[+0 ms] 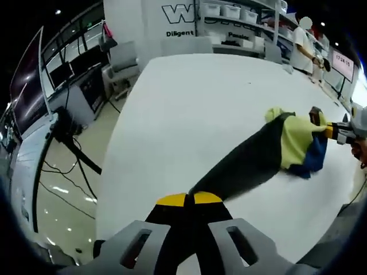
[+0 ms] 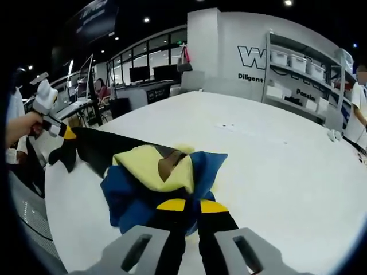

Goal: Fold the garment on the visible template until the final outline fits inside the template.

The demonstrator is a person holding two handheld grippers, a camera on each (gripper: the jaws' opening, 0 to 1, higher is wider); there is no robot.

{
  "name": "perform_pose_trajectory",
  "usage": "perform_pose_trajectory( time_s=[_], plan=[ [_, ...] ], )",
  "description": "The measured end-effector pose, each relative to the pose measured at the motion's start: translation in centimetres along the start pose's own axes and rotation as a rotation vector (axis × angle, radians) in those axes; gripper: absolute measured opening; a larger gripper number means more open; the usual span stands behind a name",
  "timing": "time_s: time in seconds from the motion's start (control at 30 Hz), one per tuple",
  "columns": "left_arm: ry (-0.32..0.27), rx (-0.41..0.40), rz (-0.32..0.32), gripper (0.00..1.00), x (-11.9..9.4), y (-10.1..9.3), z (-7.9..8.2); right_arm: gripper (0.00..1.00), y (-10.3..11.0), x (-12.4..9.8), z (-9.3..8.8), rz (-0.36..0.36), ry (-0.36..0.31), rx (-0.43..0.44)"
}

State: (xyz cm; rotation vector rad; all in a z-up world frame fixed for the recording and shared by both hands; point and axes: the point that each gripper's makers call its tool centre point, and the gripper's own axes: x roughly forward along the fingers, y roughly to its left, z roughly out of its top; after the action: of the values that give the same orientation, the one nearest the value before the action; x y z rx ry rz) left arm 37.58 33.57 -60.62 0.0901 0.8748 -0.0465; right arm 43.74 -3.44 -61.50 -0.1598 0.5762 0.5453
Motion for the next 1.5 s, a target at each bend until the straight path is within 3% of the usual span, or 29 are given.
perform_pose_trajectory(
  time_s=[0.6,0.67,0.73,0.83,0.87,0.93,1.0,1.27,1.4,1.5],
  plan=[
    [0.142,-0.009,0.162,0.04,3.6,3.1,-1.7,0.0,-1.6,-0.6,-0.8,-0.044,0.036,0.001],
    [0.152,-0.024,0.199,0.09,3.5,3.8,-1.8,0.0,-1.6,-0.7,-0.9,-0.047,0.04,0.001],
    [0.145,-0.015,0.208,0.24,3.3,3.8,-1.6,0.0,-1.6,-0.7,-0.9,-0.047,0.039,-0.001],
    [0.067,0.025,0.111,0.29,3.2,1.4,0.1,0.03,-1.4,-0.9,-0.5,-0.045,0.028,-0.014],
    [0.033,0.034,0.073,0.29,3.0,0.2,0.9,0.06,-1.3,-1.0,-0.3,-0.049,0.02,0.029],
    [-0.025,0.052,0.005,0.33,2.9,-2.0,2.3,0.22,-1.0,-0.9,0.1,-0.027,0.001,0.092],
    [-0.063,0.079,-0.053,0.36,3.0,-4.2,3.5,0.39,-1.3,-0.9,0.2,-0.029,-0.002,0.103],
    [-0.07,0.085,-0.177,0.48,5.5,-10.9,4.5,0.52,-1.4,-0.5,-0.3,-0.036,0.013,0.135],
    [-0.08,0.131,-0.221,0.53,7.0,-12.7,5.4,0.54,-1.5,-0.1,-1.1,-0.04,0.034,0.12],
    [-0.081,0.144,-0.256,0.54,8.6,-14.4,5.9,0.54,-1.3,0.4,-1.8,-0.02,0.043,0.186]
  ],
)
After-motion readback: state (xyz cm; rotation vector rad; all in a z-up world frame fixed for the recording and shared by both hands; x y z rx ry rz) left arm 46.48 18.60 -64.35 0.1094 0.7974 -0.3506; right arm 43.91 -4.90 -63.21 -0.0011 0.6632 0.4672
